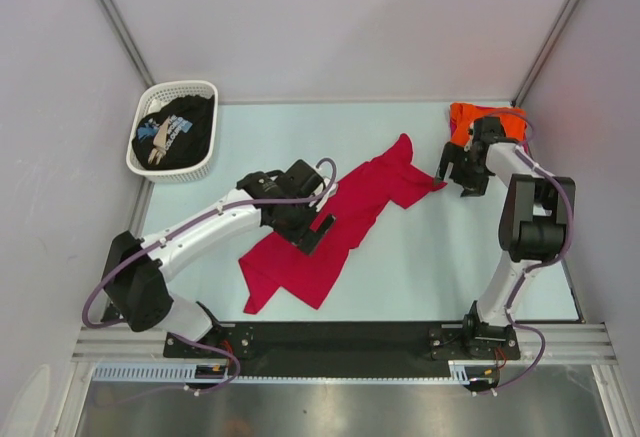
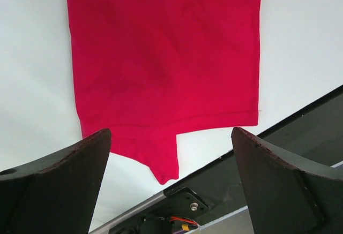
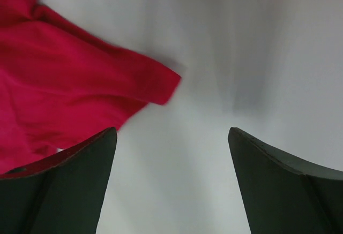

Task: Fold and stack the t-shirts
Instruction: Flatten out the tshirt

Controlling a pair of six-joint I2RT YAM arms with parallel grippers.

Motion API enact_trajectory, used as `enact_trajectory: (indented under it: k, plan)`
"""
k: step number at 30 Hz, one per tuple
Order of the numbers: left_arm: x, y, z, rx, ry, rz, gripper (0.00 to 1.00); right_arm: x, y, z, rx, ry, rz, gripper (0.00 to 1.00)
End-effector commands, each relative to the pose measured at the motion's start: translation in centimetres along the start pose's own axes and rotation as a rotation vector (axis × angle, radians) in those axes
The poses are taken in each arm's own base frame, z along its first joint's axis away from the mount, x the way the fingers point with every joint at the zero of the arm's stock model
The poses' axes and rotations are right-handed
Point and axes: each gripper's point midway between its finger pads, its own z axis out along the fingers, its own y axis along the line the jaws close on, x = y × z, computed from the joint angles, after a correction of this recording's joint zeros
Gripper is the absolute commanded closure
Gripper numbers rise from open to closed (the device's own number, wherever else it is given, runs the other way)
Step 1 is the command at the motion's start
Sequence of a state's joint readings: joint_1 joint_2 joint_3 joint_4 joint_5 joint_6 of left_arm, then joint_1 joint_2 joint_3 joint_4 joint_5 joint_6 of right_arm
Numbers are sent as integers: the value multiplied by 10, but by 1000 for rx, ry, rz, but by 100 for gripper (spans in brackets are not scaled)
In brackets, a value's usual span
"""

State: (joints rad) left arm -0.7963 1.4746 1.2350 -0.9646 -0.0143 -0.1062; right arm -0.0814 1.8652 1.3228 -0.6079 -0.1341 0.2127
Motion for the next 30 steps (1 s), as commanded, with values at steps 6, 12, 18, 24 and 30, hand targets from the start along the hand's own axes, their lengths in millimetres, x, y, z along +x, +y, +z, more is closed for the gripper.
enact_trajectory:
  k: [6,12,18,24,30]
  plan:
    - [-2,2,-8,-23,-12,-14,1,-27,39,24,-230,15,71,13]
    - [-6,4,-10,-37,-9,-8,0,-22,30,41,-190,38,78,16]
    - [-7,3,-11,-31,12,9,2,-28,44,51,-251,54,81,46]
    - [-4,-9,-21,-5,45,84,0,-30,56,57,-292,84,59,100]
    - [42,-14,-25,-28,208,-14,0,-32,57,53,-295,75,49,100]
